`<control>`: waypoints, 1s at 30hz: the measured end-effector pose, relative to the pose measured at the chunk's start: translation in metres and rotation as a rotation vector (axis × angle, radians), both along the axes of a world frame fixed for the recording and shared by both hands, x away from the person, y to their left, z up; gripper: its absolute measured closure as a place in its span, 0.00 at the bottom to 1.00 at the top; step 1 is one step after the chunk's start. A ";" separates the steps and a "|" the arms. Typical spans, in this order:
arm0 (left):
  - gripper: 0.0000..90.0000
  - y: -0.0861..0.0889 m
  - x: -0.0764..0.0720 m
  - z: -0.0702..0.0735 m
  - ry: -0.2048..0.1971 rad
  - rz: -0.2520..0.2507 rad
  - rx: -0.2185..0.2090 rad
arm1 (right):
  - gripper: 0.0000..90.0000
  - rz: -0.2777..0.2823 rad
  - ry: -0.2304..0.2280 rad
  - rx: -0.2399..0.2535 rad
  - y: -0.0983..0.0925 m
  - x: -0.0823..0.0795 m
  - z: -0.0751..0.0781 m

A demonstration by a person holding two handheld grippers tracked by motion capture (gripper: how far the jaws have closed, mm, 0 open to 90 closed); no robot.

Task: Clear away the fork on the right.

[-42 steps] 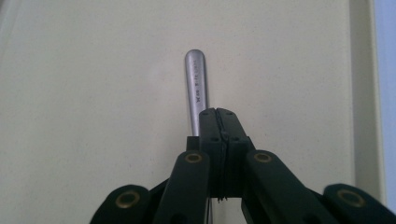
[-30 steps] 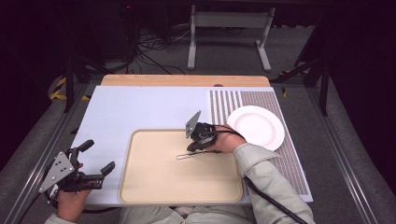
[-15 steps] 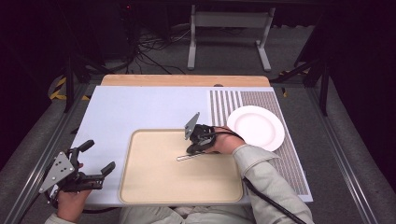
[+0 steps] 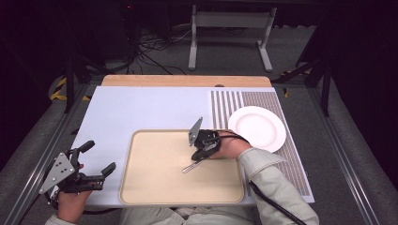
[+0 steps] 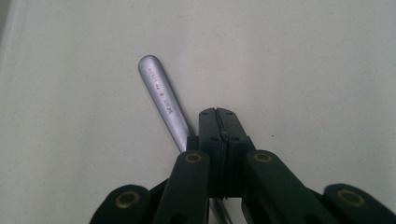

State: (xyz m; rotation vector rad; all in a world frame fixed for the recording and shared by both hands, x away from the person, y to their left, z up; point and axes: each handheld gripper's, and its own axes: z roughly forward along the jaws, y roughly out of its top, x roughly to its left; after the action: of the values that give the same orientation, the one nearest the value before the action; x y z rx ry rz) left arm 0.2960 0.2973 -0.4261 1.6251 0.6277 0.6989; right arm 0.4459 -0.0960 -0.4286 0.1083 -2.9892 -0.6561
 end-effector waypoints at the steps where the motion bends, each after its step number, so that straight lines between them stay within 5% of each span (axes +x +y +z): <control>1: 0.01 0.000 0.000 0.000 0.000 0.000 0.001 | 1.00 -0.006 0.003 -0.007 -0.001 -0.002 0.000; 10: 0.01 0.000 0.000 0.000 -0.001 0.001 0.004 | 1.00 0.015 0.010 -0.037 -0.010 -0.015 0.002; 30: 0.01 -0.001 0.000 0.000 0.001 0.000 0.005 | 0.99 -0.021 0.003 -0.014 -0.045 -0.033 0.002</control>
State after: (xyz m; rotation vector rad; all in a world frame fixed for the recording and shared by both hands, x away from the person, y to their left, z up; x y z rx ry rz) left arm 0.2959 0.2958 -0.4265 1.6299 0.6270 0.6997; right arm 0.4128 -0.1405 -0.4268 0.0749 -2.9960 -0.6364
